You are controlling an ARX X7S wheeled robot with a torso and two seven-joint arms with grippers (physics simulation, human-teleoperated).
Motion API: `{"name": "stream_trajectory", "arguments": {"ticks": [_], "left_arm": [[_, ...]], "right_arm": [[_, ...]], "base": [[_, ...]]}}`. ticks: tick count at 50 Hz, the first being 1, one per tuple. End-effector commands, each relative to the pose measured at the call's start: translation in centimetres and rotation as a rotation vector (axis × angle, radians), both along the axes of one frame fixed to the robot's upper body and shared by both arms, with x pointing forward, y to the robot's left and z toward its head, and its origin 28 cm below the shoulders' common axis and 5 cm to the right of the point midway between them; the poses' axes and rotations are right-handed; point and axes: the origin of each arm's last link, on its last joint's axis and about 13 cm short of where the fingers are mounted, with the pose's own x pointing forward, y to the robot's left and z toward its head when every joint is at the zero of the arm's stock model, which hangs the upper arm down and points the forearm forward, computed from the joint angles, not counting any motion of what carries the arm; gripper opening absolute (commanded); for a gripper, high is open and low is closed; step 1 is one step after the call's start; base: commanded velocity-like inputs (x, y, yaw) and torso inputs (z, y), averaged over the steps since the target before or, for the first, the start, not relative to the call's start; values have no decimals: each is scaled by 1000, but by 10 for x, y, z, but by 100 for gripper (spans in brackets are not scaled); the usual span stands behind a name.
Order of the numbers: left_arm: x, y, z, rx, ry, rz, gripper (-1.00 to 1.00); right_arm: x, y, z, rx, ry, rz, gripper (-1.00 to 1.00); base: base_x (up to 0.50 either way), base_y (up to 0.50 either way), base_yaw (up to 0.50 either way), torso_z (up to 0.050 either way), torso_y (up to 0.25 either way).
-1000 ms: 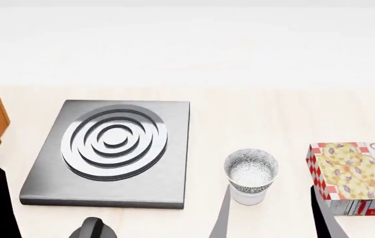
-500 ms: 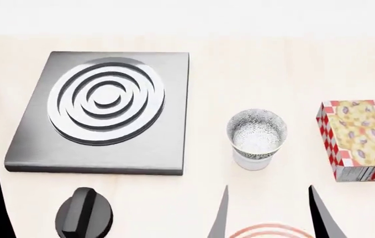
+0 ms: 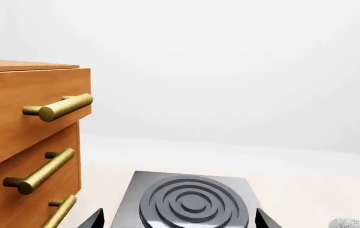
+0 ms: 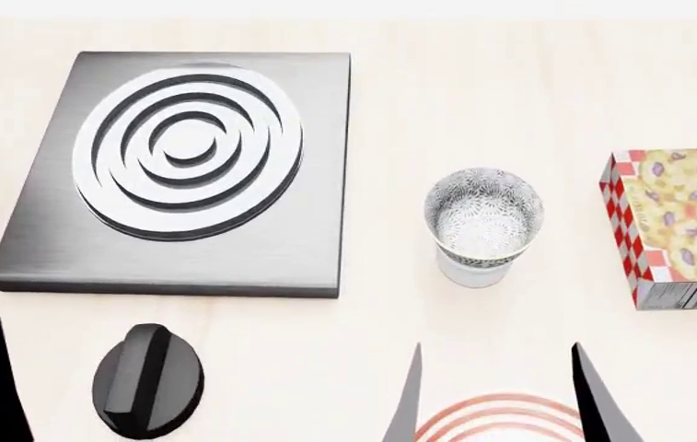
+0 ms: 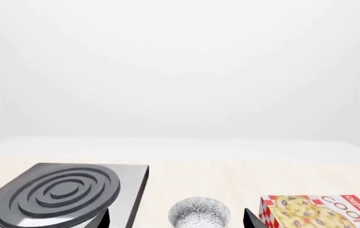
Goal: Pick the akita bowl on the ramekin and place it on the plate.
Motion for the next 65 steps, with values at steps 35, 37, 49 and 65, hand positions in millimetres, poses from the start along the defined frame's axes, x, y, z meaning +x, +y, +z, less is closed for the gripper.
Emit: {"name": "stream_trajectory", "arguments": {"ticks": [35, 37, 49, 65], "left_arm": [[4, -3, -7, 36, 65, -9, 100], [4, -2, -7, 34, 65, -5, 100], [6, -2, -8, 19, 67, -2, 100], [5, -2, -8, 14, 73, -2, 100]], "right_arm": [[36, -45, 92, -523, 77, 116, 100], [41, -47, 98, -576, 115, 132, 100], [83, -65, 136, -795, 395, 337, 100], [122, -79, 163, -971, 514, 349, 100]], "base": [[0, 0, 0, 0, 0], [0, 0, 0, 0, 0], [0, 0, 0, 0, 0], [0, 0, 0, 0, 0]]}}
